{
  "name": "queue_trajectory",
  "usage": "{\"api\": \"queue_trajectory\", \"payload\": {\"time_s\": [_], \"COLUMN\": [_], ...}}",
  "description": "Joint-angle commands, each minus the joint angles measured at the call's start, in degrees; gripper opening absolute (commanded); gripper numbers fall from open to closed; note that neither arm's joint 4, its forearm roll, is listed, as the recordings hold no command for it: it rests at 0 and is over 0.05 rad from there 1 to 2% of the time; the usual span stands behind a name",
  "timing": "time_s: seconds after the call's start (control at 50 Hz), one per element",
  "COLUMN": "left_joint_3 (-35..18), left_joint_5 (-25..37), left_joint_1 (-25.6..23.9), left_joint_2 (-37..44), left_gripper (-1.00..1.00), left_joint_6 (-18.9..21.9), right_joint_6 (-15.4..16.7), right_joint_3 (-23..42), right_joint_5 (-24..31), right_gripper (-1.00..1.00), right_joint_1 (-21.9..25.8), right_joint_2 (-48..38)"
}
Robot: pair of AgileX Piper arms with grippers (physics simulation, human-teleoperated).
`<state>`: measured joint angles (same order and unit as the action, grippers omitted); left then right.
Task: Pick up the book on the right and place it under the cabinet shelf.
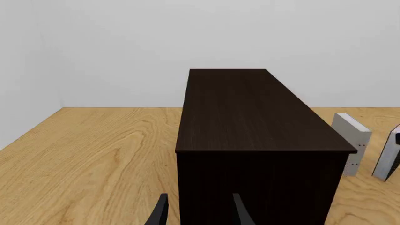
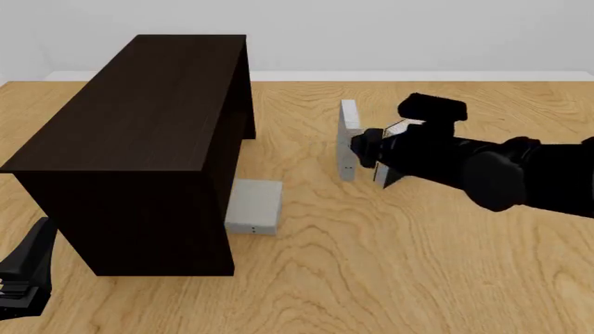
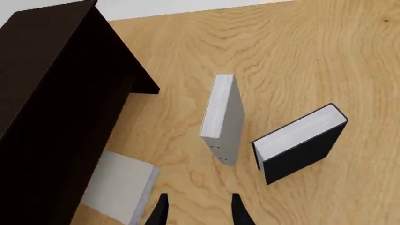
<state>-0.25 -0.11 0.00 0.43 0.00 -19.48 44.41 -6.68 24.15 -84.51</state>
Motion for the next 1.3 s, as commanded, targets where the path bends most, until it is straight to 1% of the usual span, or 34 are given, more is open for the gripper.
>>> {"api": "queue_trajectory", "payload": {"time_s": [0.02,0.04,0.06,0.08,0.1,0.12,0.16,0.18,0.2,0.22,0.24,0.38,0.44,0.46,0.48,0.56,0.62,0.7,0.72,0.76,0.88,1.02,1.08,1.14,1.3], "left_joint_3": [0.0,0.0,0.0,0.0,0.0,0.0,0.0,0.0,0.0,0.0,0.0,0.0,0.0,0.0,0.0,0.0,0.0,0.0,0.0,0.0,0.0,0.0,0.0,0.0,0.0], "left_joint_5": [0.0,0.0,0.0,0.0,0.0,0.0,0.0,0.0,0.0,0.0,0.0,0.0,0.0,0.0,0.0,0.0,0.0,0.0,0.0,0.0,0.0,0.0,0.0,0.0,0.0], "left_joint_1": [0.0,0.0,0.0,0.0,0.0,0.0,0.0,0.0,0.0,0.0,0.0,0.0,0.0,0.0,0.0,0.0,0.0,0.0,0.0,0.0,0.0,0.0,0.0,0.0,0.0], "left_joint_2": [0.0,0.0,0.0,0.0,0.0,0.0,0.0,0.0,0.0,0.0,0.0,0.0,0.0,0.0,0.0,0.0,0.0,0.0,0.0,0.0,0.0,0.0,0.0,0.0,0.0], "left_gripper": [1.0,1.0,1.0,1.0,1.0,1.0,1.0,1.0,1.0,1.0,1.0,1.0,1.0,1.0,1.0,1.0,1.0,1.0,1.0,1.0,1.0,1.0,1.0,1.0,1.0], "left_joint_6": [0.0,0.0,0.0,0.0,0.0,0.0,0.0,0.0,0.0,0.0,0.0,0.0,0.0,0.0,0.0,0.0,0.0,0.0,0.0,0.0,0.0,0.0,0.0,0.0,0.0], "right_joint_6": [17.3,19.4,19.4,19.5,22.6,24.1,24.7,22.9,22.9,25.8,26.4,27.0,26.8,27.7,27.0,26.9,26.8,27.1,26.4,27.0,27.2,26.9,25.6,25.7,24.2], "right_joint_3": [-1.1,-1.5,-1.5,-1.6,-2.2,-2.6,-2.7,-2.7,-2.7,-3.0,-3.1,-1.5,-0.3,-0.4,0.4,1.9,3.7,4.2,4.9,5.2,6.7,7.5,9.0,9.1,11.5], "right_joint_5": [5.4,5.1,5.1,5.1,4.0,3.1,3.4,3.1,3.0,2.3,1.6,0.7,0.7,-0.1,-0.1,0.0,-0.6,-1.7,-1.6,-2.4,-3.3,-3.8,-3.3,-3.8,-3.1], "right_gripper": [1.0,1.0,1.0,1.0,1.0,1.0,1.0,1.0,1.0,1.0,1.0,1.0,1.0,1.0,1.0,1.0,1.0,1.0,1.0,1.0,1.0,1.0,1.0,1.0,1.0], "right_joint_1": [-4.4,-4.4,-4.4,-5.4,-5.0,-5.5,-5.9,-4.0,-4.0,-4.6,-4.7,-2.7,-0.5,-0.4,0.8,1.8,3.3,4.0,4.6,4.6,5.0,5.0,5.4,5.1,7.2], "right_joint_2": [2.7,3.0,3.0,2.7,2.6,2.5,1.6,1.2,1.2,0.8,0.2,-3.1,-5.5,-5.9,-6.9,-8.5,-11.5,-13.7,-14.7,-16.0,-19.1,-20.5,-21.5,-21.9,-23.5]}}
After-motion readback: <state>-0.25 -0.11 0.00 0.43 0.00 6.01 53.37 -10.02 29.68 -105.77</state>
